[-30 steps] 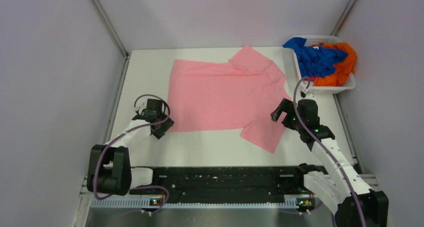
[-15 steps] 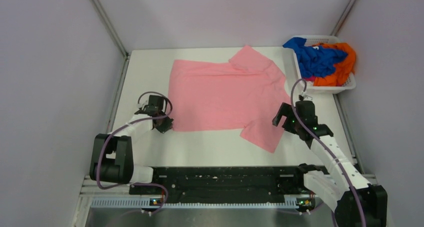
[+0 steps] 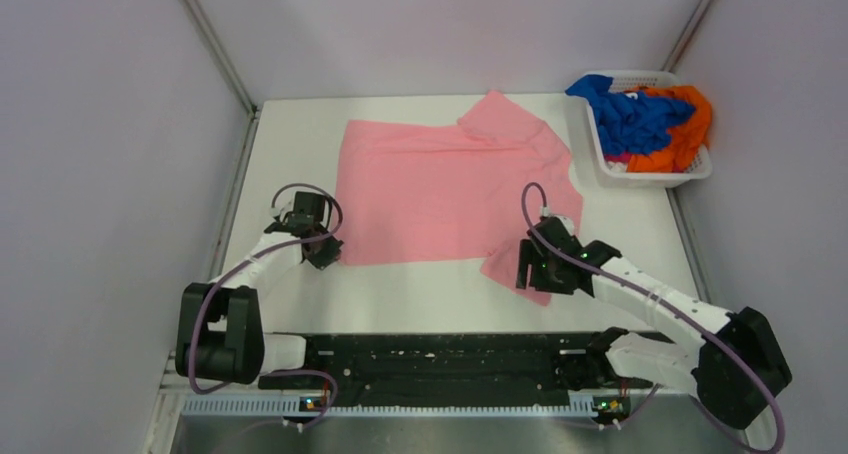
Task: Fold and stack the t-shirts
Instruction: Grab the side of the flattened tshirt closest away from the robot with both arms, then fold the flattened tshirt in 1/3 of the way
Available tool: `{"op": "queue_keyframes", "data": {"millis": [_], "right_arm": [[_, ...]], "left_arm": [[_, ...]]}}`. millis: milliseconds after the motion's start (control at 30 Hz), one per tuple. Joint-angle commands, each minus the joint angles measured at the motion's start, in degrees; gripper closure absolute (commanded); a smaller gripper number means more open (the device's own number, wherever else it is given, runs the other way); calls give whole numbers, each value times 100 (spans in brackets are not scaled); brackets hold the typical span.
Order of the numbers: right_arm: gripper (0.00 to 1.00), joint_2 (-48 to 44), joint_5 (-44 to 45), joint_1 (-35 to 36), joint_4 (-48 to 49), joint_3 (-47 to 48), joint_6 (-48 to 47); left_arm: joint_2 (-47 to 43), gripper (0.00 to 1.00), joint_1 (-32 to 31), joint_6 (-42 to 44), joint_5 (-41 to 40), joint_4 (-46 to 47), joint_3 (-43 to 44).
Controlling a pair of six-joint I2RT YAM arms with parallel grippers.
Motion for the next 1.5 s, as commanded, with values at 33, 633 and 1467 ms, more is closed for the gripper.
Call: {"op": "queue_keyframes", "data": {"millis": [33,633,1467], "right_arm": [[36,712,305,364,384,14,310],[100,967,357,1815,-1088,-98,1817],[100,709,657,606,-357,1798,96]], "left_arm": [[24,100,20,24,0,-93,157],[-797,100,23,-173,-484,-840,-188],[-417,100,24,-348,834,-21,802]]}}
